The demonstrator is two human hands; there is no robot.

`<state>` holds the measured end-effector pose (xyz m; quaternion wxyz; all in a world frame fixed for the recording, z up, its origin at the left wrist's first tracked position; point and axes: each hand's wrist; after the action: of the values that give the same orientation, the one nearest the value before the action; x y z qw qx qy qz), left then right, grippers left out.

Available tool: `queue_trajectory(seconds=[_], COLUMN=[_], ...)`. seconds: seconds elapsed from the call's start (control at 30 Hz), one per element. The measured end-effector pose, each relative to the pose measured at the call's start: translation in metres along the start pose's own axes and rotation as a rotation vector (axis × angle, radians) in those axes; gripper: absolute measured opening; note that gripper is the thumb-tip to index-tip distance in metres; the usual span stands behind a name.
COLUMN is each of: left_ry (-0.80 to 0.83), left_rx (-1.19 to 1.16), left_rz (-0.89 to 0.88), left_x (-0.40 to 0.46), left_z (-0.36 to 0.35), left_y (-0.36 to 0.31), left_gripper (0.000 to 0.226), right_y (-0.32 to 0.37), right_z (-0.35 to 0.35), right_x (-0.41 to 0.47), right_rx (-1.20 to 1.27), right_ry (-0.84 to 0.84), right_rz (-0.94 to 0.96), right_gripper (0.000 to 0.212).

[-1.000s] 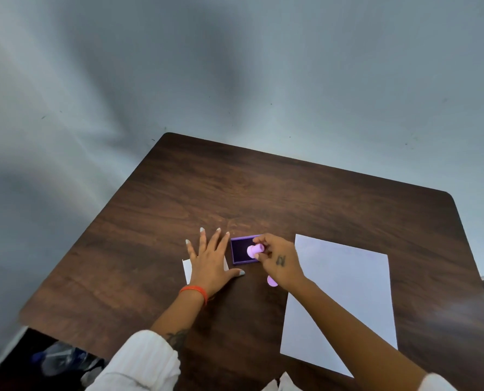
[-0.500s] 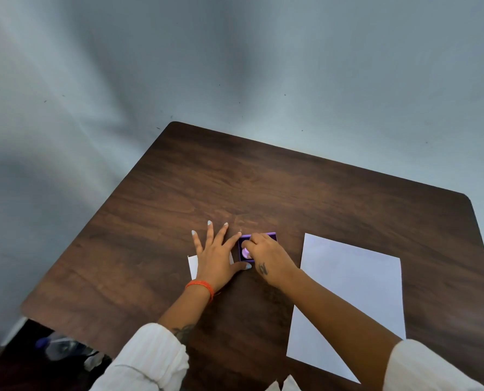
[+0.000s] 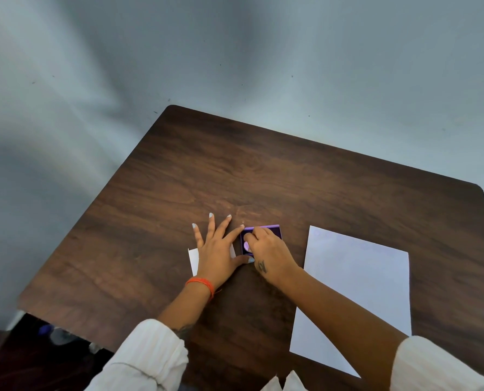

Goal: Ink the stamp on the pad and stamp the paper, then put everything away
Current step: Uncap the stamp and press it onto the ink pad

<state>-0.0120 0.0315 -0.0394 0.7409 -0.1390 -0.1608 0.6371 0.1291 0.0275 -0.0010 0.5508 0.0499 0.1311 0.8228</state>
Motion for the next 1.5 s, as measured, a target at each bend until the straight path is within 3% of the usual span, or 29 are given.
queue_trajectory(seconds=[0.17,0.37,0.5,0.67,1.13,1.33,1.5], left_ry=[0.009,0.035,0.059,0.047,0.007,0.001,0.015], left_rx=[0.007,0.051,0.073,0.070,-0.012,-0.056,-0.034], left_rz=[0.003,-0.004,0.002,0.004,-0.004,-0.012,-0.002], left_x=[0.001,0.001,0.002,0.002,0.004,0.005,0.005], left_z=[0.000,0.006,0.009,0.006,0.002,-0.002,0.001], left_y=[0.000,-0.002,-0.004,-0.002,0.002,0.005,0.004], left_gripper=[0.071,0.073,0.075,0.074,0.072,0.069,0.070], right_y=[0.002,-0.002,-0.007,-0.001,-0.009,-0.007,-0.006], right_z=[0.001,0.021,0.032,0.020,0.007,-0.002,0.002], right_x=[0.001,0.007,0.017,0.010,0.016,0.014,0.014], right_rx=[0.045,0.211,0.264,0.168,0.032,0.036,0.066], right_ry=[-0.017,0.010,-0.088,-0.064,-0.023,-0.057,-0.050], right_rz=[-0.053,-0.124,-0.192,-0.083,0.001,-0.046,-0.060], right_gripper=[0.048,0.023,0.017,0.026,0.043,0.053,0.047])
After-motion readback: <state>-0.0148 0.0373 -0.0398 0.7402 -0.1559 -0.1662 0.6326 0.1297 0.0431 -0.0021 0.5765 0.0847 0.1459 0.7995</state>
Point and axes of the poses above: each hand's wrist, its own x-axis towards the middle knuckle, its own z-axis out of the back of the hand, y = z × x, and after that the axes turned 6 degrees about -y, right-handed
